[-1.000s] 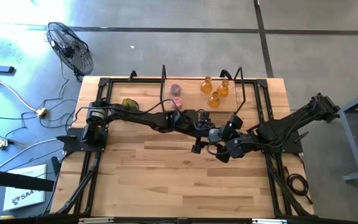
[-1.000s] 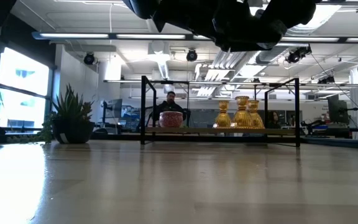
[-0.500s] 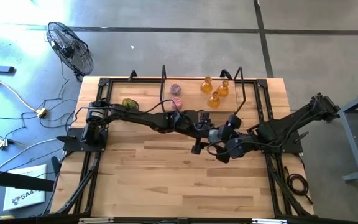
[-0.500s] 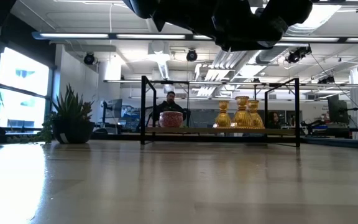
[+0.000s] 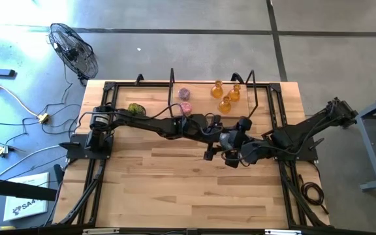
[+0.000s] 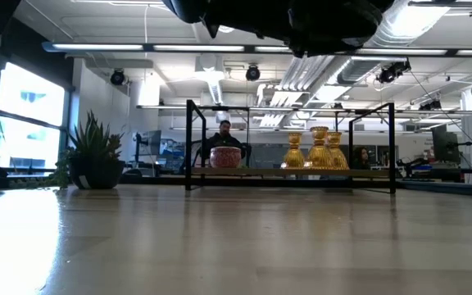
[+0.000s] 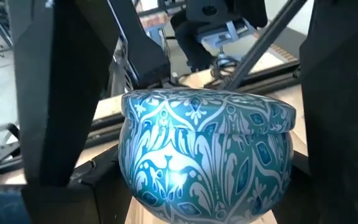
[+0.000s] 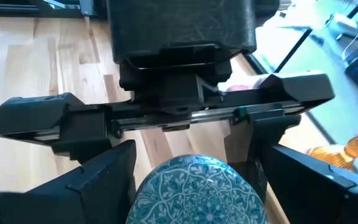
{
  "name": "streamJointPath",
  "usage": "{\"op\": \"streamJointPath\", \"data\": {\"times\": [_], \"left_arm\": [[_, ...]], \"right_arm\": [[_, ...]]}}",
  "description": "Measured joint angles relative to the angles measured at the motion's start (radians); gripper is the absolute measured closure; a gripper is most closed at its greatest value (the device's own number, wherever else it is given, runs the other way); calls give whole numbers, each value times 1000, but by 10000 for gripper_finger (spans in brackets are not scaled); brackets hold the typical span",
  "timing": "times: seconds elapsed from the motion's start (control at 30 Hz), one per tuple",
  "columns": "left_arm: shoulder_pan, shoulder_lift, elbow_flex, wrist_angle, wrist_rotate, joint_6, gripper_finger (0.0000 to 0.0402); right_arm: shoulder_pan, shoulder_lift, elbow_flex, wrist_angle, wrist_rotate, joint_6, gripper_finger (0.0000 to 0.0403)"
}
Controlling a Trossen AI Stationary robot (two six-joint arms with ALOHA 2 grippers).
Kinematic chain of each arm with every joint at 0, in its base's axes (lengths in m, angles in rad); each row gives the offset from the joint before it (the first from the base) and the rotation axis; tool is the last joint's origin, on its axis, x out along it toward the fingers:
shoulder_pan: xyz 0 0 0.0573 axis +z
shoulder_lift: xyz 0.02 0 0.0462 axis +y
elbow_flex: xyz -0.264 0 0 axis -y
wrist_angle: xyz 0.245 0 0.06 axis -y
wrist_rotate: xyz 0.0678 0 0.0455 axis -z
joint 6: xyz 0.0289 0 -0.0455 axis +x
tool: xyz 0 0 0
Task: Pick & Place candle stick holders
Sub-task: Put the blue patterned scented candle on the shelf
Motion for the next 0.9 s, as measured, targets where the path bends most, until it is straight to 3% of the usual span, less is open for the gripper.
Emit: {"op": "streamJointPath", "data": {"times": [0.2, 0.4, 0.6, 0.9], "left_arm": [[-1, -6, 7, 62, 8, 1, 116], [-8, -5, 10, 86, 66, 9, 116], [-3, -4, 9, 105, 58, -9, 116], [-1, -67, 4, 61, -49, 8, 115]], "right_arm": [[51, -58, -1, 79, 94, -110, 63], [109, -112, -1, 255, 109, -296, 63], [146, -123, 0, 344, 159, -457, 63], [304, -123, 0, 423, 390, -601, 63]]}}
